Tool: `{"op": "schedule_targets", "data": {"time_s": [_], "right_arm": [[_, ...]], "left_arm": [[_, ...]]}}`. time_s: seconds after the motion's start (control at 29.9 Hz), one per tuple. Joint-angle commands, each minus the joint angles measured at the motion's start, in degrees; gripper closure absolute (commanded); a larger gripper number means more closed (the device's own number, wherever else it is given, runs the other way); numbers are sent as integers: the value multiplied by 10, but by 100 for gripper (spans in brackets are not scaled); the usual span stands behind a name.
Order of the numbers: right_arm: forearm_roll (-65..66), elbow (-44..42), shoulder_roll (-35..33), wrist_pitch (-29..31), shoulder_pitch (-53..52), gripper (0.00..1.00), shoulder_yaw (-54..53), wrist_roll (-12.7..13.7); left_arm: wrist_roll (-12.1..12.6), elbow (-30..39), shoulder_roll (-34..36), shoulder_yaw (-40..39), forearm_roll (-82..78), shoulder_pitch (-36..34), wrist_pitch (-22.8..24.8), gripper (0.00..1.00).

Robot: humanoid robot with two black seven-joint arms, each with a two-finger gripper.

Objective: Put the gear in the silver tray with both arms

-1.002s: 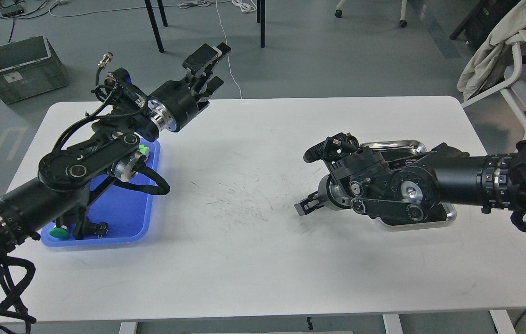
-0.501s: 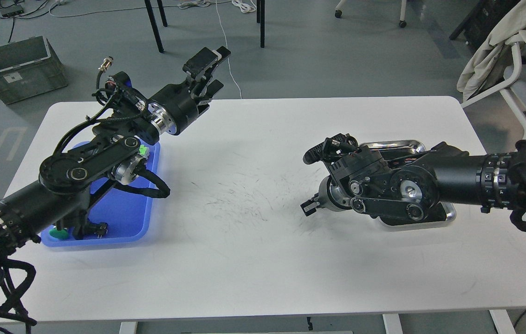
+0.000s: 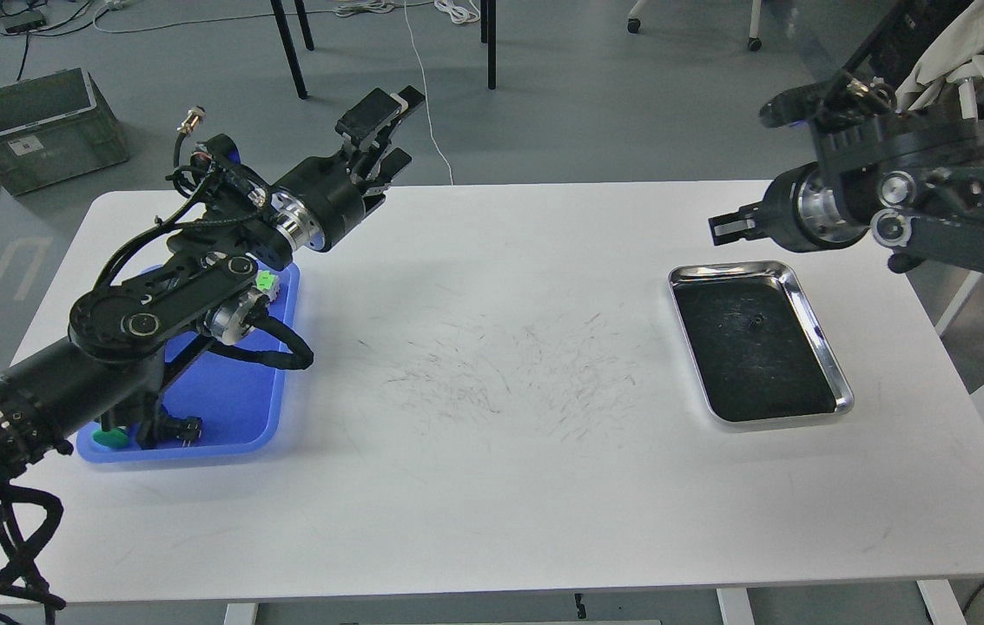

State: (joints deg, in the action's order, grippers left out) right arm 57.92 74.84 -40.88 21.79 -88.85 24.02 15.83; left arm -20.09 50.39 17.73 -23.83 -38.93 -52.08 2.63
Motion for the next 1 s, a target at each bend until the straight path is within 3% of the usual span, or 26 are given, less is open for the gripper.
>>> {"op": "schedule_targets", "data": {"time_s": [0.0, 0.13, 0.47, 0.5, 0.57, 0.63, 0.67, 0.97], "right_arm": [[36, 28, -60, -16, 77, 98, -6, 0], [61, -8, -57, -59, 153, 98, -27, -1], [62, -73, 41, -66, 217, 94, -39, -1], [62, -74, 47, -67, 223, 90, -39, -1], [62, -74, 48, -67, 225, 71, -39, -1], [60, -73, 46, -67, 224, 18, -48, -1], [56, -73, 43, -67, 222, 4, -59, 0], [29, -74, -19, -64, 206, 3, -230, -1]], "left_arm": [[0, -2, -5, 1, 0, 1, 0, 3], [1, -2, -11, 1, -1, 1, 0, 3], [1, -2, -9, 1, -1, -1, 0, 3], [1, -2, -8, 1, -1, -1, 0, 3], [1, -2, -6, 1, -1, -1, 0, 3], [1, -2, -4, 1, -1, -1, 0, 3], [1, -2, -3, 1, -1, -1, 0, 3], [1, -4, -1, -1, 0, -5, 0, 3]]}}
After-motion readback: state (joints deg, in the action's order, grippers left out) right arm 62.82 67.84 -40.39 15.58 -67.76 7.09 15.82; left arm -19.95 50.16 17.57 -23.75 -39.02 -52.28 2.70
